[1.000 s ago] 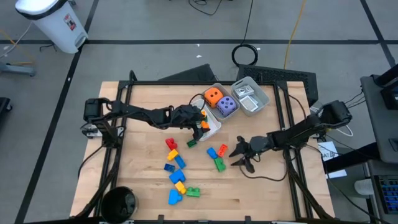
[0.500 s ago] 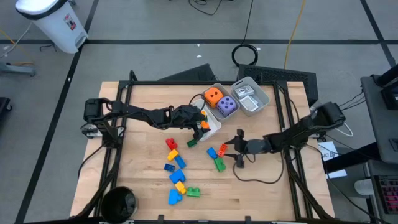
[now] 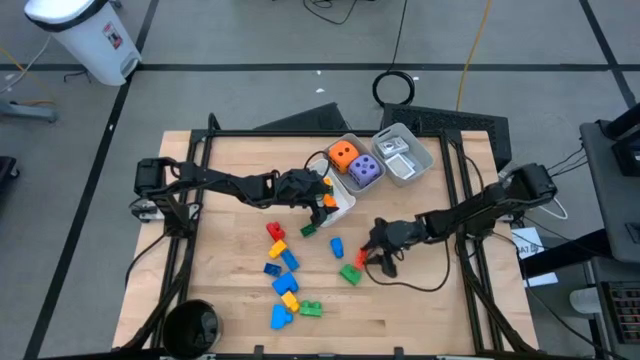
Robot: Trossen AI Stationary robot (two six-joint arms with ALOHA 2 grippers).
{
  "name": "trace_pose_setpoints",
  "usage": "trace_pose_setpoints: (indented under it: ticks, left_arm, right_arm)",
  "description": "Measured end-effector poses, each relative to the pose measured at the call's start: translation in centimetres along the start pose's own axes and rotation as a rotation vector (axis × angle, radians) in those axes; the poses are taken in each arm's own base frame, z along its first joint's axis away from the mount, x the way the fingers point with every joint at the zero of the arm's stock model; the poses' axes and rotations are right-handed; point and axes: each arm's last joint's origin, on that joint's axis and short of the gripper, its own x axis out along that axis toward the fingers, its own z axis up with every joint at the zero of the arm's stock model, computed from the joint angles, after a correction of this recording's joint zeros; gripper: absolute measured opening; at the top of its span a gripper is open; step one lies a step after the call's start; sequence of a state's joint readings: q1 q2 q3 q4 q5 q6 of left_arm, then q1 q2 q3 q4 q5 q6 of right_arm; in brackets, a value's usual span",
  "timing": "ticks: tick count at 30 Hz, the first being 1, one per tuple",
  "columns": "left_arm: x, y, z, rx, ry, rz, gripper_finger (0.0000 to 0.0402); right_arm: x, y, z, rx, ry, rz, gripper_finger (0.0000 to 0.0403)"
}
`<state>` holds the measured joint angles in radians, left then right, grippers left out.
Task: Pick & Place Toys
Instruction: Put the orange game piece into the white bin
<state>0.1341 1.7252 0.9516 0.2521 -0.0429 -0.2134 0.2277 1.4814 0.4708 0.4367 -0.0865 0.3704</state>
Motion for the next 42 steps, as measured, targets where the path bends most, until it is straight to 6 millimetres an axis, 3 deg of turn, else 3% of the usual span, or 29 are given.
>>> trace_pose_setpoints:
  ticks: [3, 7, 14, 19, 25, 30, 42]
  left_arm:
    - [0.0, -0.1, 0.0, 0.002, 0.002, -0.003, 0.0392]
    - [0.0, -0.2, 0.0, 0.003, -0.003, -0.007, 0.0392]
    - [0.0, -0.5, 0.0, 0.006, -0.005, -0.013, 0.0392]
    - [0.0, -0.4, 0.0, 0.012, -0.005, -0.012, 0.0392]
    - [0.0, -0.5, -0.1, 0.005, -0.003, -0.014, 0.0392]
    - [0.0, -0.6, -0.1, 0.006, -0.003, -0.016, 0.0392]
    - [0.0, -0.7, -0.1, 0.005, -0.003, -0.017, 0.0392]
  right_arm:
    - [-0.7, 0.6, 0.7, 0.000, -0.042, 0.067, 0.0181]
    - [-1.5, 1.5, 1.7, -0.126, -0.158, 0.091, 0.0179]
    - [-0.9, 2.3, -0.8, -0.373, -0.121, -0.094, 0.0207]
    - [-0.4, 2.5, -1.9, -0.534, -0.037, -0.088, 0.0235]
    - [-0.4, 2.5, -2.1, -0.583, -0.020, -0.099, 0.0242]
    - [0.0, 2.0, -2.1, -0.629, -0.025, -0.210, 0.0232]
    - [2.4, -0.1, -1.9, -0.593, -0.128, -0.281, 0.0239]
